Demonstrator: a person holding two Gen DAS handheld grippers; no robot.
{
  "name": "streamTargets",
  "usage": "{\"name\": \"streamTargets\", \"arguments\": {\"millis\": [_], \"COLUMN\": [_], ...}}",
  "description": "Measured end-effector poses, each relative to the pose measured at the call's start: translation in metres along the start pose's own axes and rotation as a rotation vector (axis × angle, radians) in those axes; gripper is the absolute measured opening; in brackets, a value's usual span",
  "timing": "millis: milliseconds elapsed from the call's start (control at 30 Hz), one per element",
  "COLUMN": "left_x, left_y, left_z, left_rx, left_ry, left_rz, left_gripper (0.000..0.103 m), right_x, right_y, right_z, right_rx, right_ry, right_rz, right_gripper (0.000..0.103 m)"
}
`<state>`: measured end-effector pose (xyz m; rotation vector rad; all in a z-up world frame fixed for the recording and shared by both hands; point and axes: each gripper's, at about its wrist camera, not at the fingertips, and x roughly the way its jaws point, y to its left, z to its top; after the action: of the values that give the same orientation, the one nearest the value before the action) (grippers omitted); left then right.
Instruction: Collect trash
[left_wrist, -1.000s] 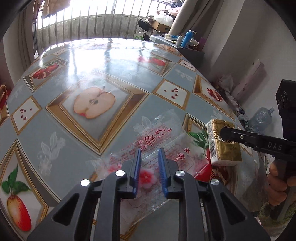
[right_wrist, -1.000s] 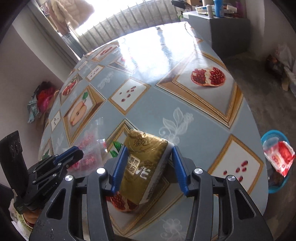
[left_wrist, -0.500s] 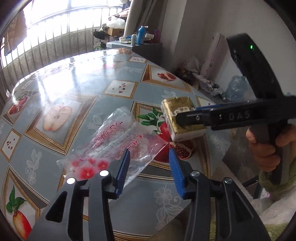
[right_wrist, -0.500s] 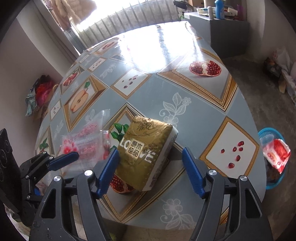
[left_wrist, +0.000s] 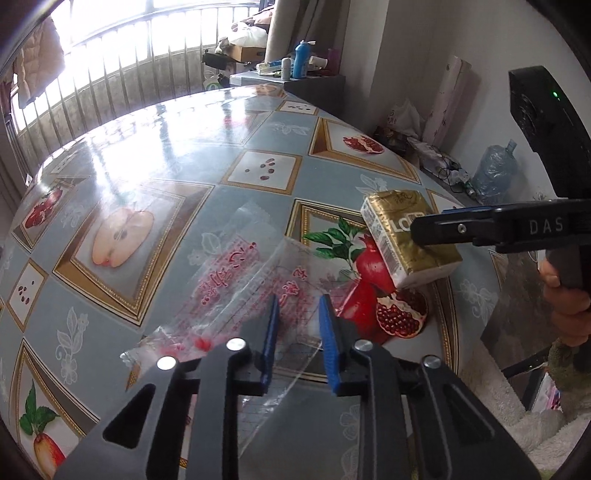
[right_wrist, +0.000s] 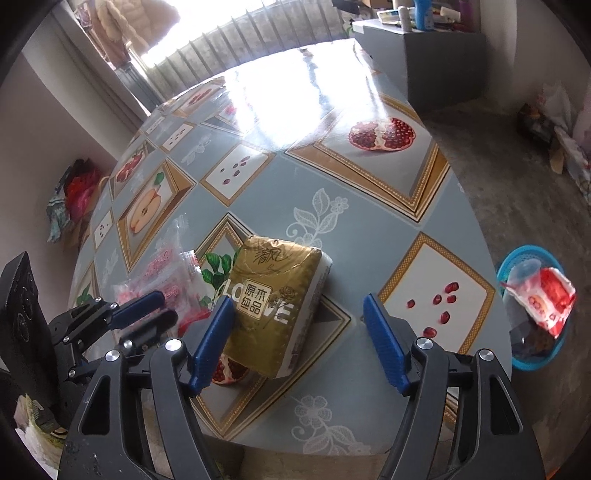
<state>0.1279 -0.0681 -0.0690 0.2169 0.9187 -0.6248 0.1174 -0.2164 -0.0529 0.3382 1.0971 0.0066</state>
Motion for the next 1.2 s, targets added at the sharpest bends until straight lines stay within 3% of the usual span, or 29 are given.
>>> {"name": "streamTargets", "arguments": {"millis": [100,367,733,1200], "left_x": [0.001,0.0,0.001,0.0], "left_y": [0.008,0.011,0.008,0.006], "left_z": [0.002,0.001,0.002,0.003], "left_rx": [-0.041,-0.083,-0.086,-0.088], "left_ry": [0.003,-0.001,-0.004,0.009], "left_rz": [-0.013,-0.018,0.0,0.009], "left_gripper": [0.006,0.006,0.006,0.006], "right_x": [-0.003,-0.006,0.015,0.012], "right_y": [-0.005,0.004,0.024,0.02], "right_z": [0.001,0.003,0.004,-0.002], "right_rx": [0.02,0.03,-0.005,-0.035], "right_ry": [-0.008,-0.021,0.026,0.023], "right_rz": [-0.01,0.03,-0.005,-0.042], "right_gripper": [0.067,0.071,0.072,0.07]}}
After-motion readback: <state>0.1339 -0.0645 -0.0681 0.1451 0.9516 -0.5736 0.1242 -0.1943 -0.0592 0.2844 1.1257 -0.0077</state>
